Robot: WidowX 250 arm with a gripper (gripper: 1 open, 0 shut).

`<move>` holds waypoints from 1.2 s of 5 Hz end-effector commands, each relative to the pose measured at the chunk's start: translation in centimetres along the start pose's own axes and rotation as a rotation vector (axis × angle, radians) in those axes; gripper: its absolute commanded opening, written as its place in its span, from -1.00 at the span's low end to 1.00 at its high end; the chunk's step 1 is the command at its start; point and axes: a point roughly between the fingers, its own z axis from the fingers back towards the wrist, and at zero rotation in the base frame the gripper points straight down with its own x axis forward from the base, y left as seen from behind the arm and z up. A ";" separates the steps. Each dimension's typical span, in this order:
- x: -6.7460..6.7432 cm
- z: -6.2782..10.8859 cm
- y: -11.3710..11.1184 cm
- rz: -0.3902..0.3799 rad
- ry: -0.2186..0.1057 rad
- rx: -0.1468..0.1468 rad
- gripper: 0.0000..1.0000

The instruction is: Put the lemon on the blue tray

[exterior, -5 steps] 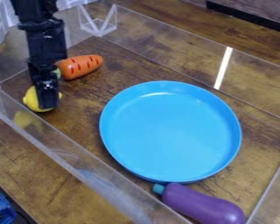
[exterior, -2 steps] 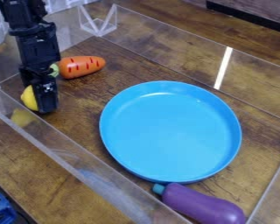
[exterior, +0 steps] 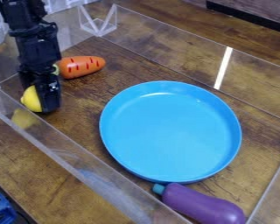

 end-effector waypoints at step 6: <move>1.1 2.9 -0.5 -0.003 -0.033 0.042 -1.00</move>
